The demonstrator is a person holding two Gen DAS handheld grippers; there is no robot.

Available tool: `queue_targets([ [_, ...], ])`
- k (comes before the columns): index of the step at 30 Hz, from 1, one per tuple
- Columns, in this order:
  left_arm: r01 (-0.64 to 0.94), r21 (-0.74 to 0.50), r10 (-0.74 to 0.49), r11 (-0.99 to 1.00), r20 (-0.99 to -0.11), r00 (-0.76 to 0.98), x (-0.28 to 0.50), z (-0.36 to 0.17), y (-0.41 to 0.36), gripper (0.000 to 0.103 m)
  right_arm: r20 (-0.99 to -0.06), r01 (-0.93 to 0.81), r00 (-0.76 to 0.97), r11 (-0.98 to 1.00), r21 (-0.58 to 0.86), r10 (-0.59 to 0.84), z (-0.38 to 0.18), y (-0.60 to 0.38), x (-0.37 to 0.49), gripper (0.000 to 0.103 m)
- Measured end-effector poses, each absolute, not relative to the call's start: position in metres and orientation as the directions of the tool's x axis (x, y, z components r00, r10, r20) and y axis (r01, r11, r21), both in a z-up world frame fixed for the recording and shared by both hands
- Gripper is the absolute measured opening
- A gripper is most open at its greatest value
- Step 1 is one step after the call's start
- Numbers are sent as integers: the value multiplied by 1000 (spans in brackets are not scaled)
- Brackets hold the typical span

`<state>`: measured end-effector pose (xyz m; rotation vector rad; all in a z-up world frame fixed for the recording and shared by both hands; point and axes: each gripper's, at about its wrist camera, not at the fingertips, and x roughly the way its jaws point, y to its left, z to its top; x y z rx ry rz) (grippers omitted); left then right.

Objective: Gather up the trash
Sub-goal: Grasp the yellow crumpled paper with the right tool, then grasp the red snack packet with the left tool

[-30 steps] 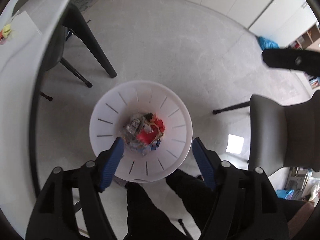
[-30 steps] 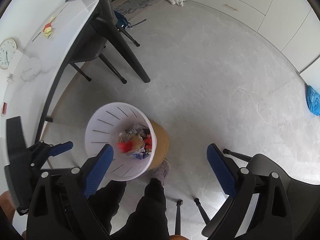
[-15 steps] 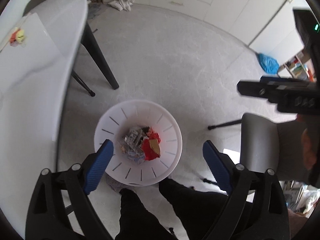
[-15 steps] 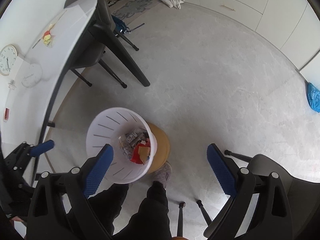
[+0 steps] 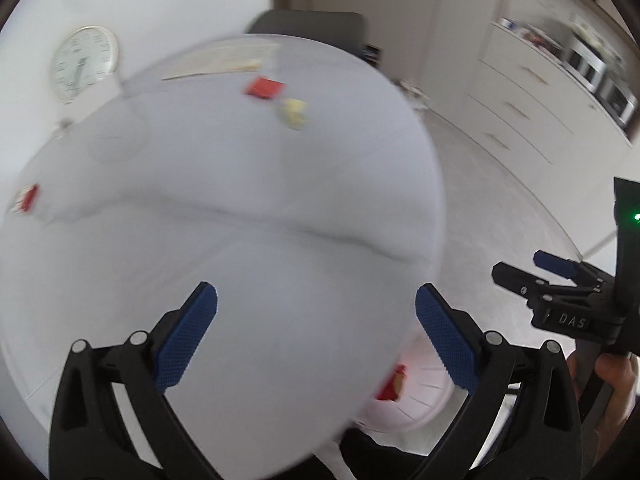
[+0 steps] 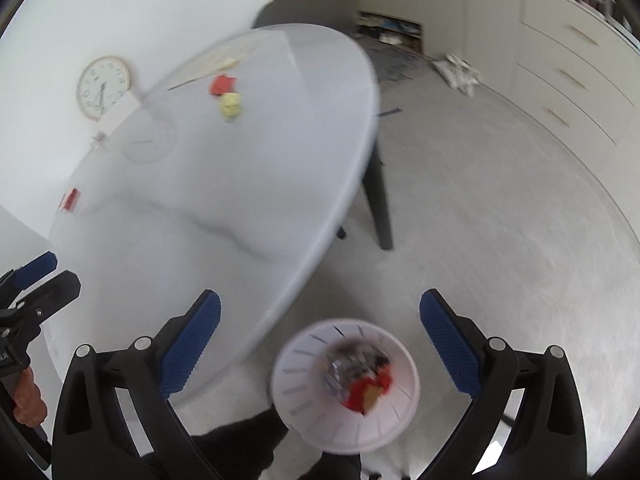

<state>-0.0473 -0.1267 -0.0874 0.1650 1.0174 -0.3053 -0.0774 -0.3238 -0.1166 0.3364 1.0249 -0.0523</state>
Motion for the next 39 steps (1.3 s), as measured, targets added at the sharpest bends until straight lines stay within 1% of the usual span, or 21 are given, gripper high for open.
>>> queue_targets([
  [3,257,18,-118,966,-855,505,-24,-82,-92,95,-839,139,523,955,262,154,-113,-294,-16,99],
  [6,213,0,-109,977,-860,499,-4,-85,-59,95,-840,102,509,956,276,188,-113,-270,49,99],
  [11,210,7,-101,978,-862,496,24,-91,-20,95,-870,106,473,971,215,141,-124,-243,154,99],
  [13,216,-14,-120,976,-867,483,33,-96,-6,95,-875,112,469,975,190,117,-131,-238,188,98],
  [14,217,-30,-131,976,-872,471,40,-100,1,95,-881,111,462,980,166,97,-135,-234,202,91],
  [15,217,-41,-139,975,-877,460,45,-104,5,95,-889,107,451,984,141,79,-140,-231,216,86],
  [17,211,-59,-148,976,-885,441,54,-110,15,95,-903,90,426,991,96,49,-152,-224,238,83],
  [18,205,-63,-149,977,-887,437,57,-113,20,95,-911,86,411,994,69,27,-159,-222,246,77],
  [19,200,-67,-150,977,-888,434,60,-114,25,95,-917,84,399,995,50,13,-163,-220,252,74],
  [22,183,-77,-151,980,-889,433,69,-118,38,95,-927,81,375,996,40,6,-176,-218,260,58],
  [23,178,-80,-150,981,-890,431,71,-118,42,95,-927,81,375,996,35,2,-177,-217,262,49],
  [24,171,-83,-150,982,-890,431,73,-119,45,95,-922,77,387,997,18,-13,-175,-217,261,34],
  [25,164,-87,-151,983,-890,430,75,-120,47,95,-923,71,386,997,18,-11,-175,-217,262,26],
  [30,139,-120,-169,983,-888,428,87,-121,51,95,-903,66,430,997,34,2,-161,-219,257,26],
  [32,142,-132,-181,981,-886,427,98,-118,43,95,-892,77,451,995,62,20,-150,-224,249,26],
  [36,162,-140,-198,977,-882,428,134,-108,8,95,-867,111,496,987,120,50,-128,-242,214,26],
  [39,139,-146,-193,980,-880,433,172,-100,-28,95,-848,137,525,976,172,76,-114,-259,177,26],
])
